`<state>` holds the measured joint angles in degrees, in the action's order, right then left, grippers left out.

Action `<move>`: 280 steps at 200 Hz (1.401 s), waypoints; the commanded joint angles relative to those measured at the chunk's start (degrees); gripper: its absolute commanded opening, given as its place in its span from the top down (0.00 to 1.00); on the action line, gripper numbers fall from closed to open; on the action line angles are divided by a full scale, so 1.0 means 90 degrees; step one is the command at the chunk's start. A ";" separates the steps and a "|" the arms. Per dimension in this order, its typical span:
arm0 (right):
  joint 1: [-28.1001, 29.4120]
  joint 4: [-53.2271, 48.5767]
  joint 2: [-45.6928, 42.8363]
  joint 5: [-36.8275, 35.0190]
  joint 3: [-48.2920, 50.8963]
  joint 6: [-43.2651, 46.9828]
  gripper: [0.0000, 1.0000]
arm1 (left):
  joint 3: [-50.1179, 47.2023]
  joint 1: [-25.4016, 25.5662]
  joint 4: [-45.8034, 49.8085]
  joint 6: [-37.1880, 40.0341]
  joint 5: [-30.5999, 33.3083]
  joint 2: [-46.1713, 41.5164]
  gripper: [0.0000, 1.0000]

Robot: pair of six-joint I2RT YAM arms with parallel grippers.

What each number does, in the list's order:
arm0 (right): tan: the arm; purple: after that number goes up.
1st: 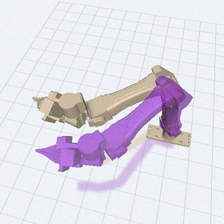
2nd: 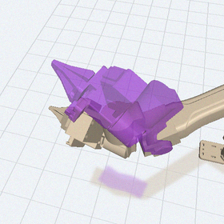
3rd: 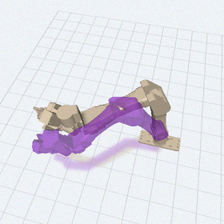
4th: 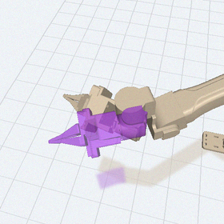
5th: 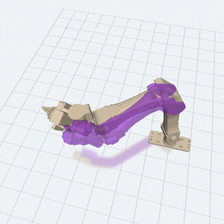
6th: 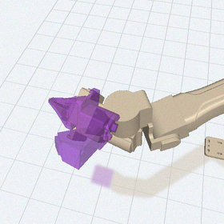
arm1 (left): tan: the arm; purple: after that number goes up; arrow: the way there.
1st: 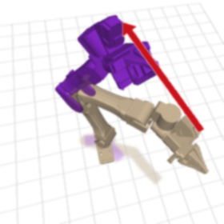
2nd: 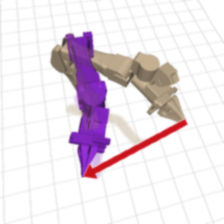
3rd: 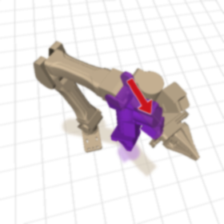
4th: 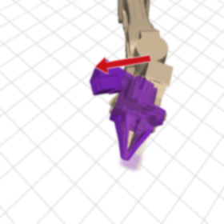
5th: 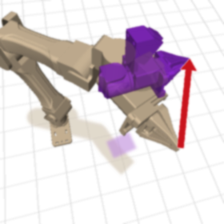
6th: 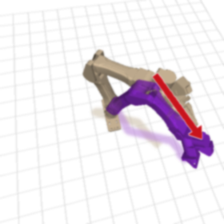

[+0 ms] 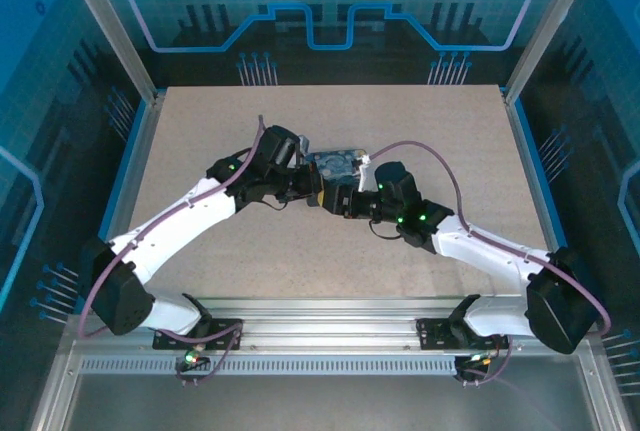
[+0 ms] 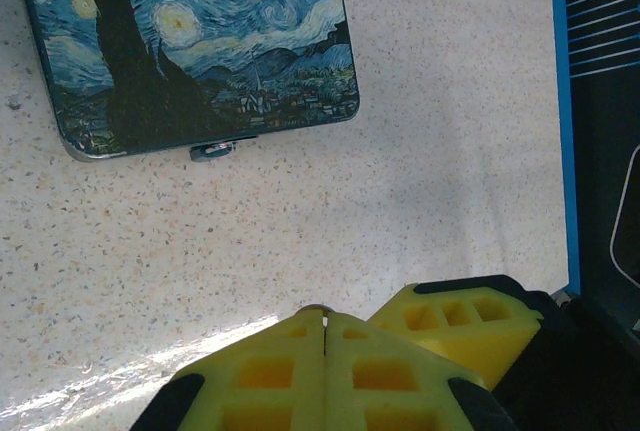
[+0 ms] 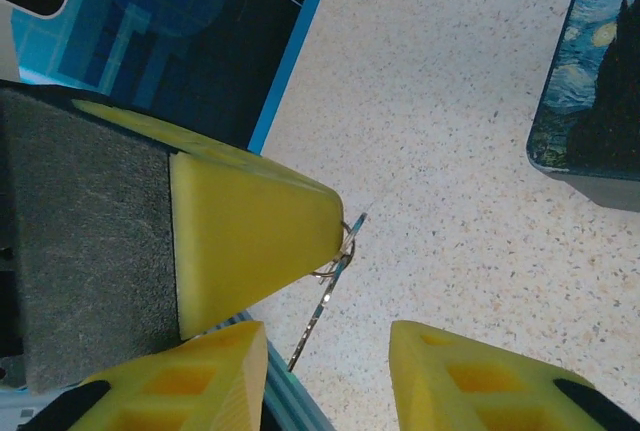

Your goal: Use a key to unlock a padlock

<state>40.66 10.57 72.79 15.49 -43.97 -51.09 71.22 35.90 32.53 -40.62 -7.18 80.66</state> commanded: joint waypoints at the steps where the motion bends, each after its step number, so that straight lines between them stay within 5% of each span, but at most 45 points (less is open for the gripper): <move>1: 0.0094 0.0276 0.0135 0.0035 0.0002 -0.0066 0.64 | 0.0133 0.0061 -0.0147 -0.0142 -0.0215 -0.0222 1.00; 69: 0.0067 -0.0079 0.0027 -0.0214 0.0012 0.0047 0.97 | 0.0071 0.0082 -0.0216 -0.0193 -0.0316 -0.0414 1.00; 135: -0.0324 -0.2375 -0.0305 0.0086 -0.0644 0.0658 1.00 | -0.0379 -0.0319 -0.1009 -0.0028 -0.0870 -0.0781 0.47; 182: -0.0639 -0.5214 0.0021 0.0364 -0.2031 0.1793 1.00 | -0.1152 -0.0766 -0.2163 0.0133 -0.1814 -0.1172 0.27; 219: -0.0651 -0.6343 0.0266 0.0707 -0.2826 0.2490 1.00 | -0.2097 -0.1155 -0.4152 -0.0325 -0.3215 -0.1354 0.21; 280: -0.0641 -0.6493 0.0181 0.1562 -0.3400 0.2718 1.00 | -0.3236 -0.1215 -0.7804 -0.1822 -0.4374 -0.1056 0.17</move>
<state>35.22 -45.21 75.13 24.53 -71.83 -28.67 45.67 25.32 -15.77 -48.45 -39.07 69.69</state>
